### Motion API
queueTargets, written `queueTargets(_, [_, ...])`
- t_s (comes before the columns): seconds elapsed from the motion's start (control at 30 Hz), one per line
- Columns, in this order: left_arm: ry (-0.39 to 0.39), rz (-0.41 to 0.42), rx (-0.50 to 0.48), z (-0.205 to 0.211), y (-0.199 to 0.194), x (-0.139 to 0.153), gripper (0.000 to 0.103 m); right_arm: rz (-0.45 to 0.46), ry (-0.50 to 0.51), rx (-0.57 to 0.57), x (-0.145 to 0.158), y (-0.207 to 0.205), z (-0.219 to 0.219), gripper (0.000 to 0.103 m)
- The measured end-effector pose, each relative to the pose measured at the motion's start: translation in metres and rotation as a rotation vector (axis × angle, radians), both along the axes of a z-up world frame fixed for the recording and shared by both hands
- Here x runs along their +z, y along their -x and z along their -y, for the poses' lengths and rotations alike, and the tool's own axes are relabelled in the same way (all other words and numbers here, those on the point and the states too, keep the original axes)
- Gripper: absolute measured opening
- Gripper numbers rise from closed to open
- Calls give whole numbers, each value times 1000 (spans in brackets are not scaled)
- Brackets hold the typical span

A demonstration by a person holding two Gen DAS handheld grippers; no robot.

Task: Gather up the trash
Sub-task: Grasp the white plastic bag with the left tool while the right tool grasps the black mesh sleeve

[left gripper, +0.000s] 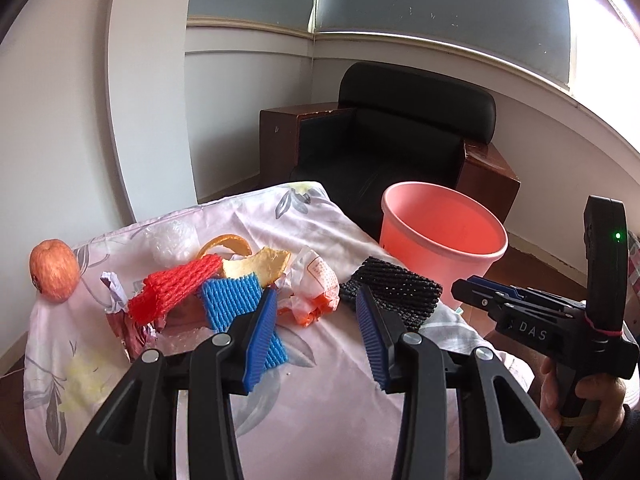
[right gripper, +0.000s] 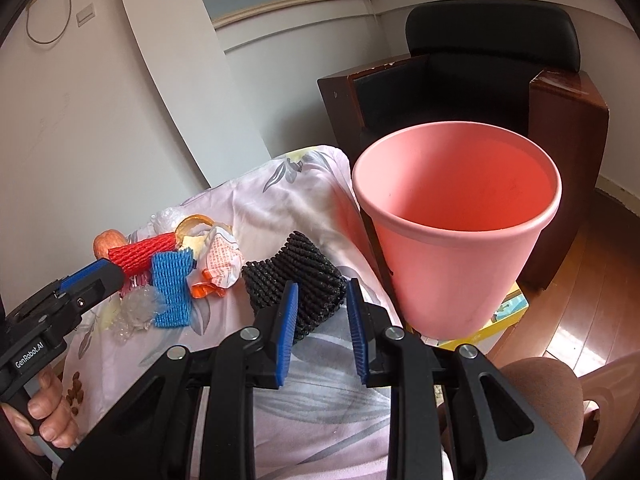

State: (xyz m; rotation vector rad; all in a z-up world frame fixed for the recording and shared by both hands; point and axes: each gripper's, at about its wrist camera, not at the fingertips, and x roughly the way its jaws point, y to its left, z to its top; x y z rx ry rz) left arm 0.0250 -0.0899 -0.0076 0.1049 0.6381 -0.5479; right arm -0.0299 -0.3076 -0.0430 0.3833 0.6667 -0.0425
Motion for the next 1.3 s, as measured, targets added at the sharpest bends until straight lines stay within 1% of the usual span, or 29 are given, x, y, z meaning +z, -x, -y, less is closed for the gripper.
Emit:
queueTargets(0.13, [11, -45, -14, 5, -9, -9, 40, -17, -6, 2, -6, -3, 1, 26])
queueTargets(0.33, [1, -116, -19, 26, -34, -25, 40, -26, -14, 7, -12, -7, 1, 26])
queueTargets(0.5, [-48, -115, 2, 41, -55, -38, 42, -27, -30, 20, -13, -10, 4, 26])
queueTargets(0.57, [-73, -117, 6, 47, -62, -44, 46, -28, -33, 27, -14, -11, 4, 26])
queueTargets(0.7, [-111, -126, 13, 53, -73, -56, 46, -33, -39, 41, -18, -13, 5, 26])
queueTargets(0.73, [-110, -132, 14, 53, -74, -58, 46, -33, -41, 42, -18, -14, 6, 26])
queueTargets(0.8, [-102, -140, 11, 53, -75, -61, 43, -35, -44, 42, -19, -15, 8, 26])
queueTargets(0.83, [-97, -135, 11, 52, -74, -61, 40, -35, -48, 41, -20, -16, 9, 26])
queueTargets(0.9, [-84, -134, 4, 51, -73, -59, 29, -36, -56, 39, -21, -17, 11, 26])
queueTargets(1.03, [-43, -141, -1, 45, -70, -56, 28, -40, -60, 37, -23, -20, 14, 26])
queueTargets(1.3, [3, -119, -26, 37, -55, -41, 27, -48, -36, 47, -22, -31, 11, 26])
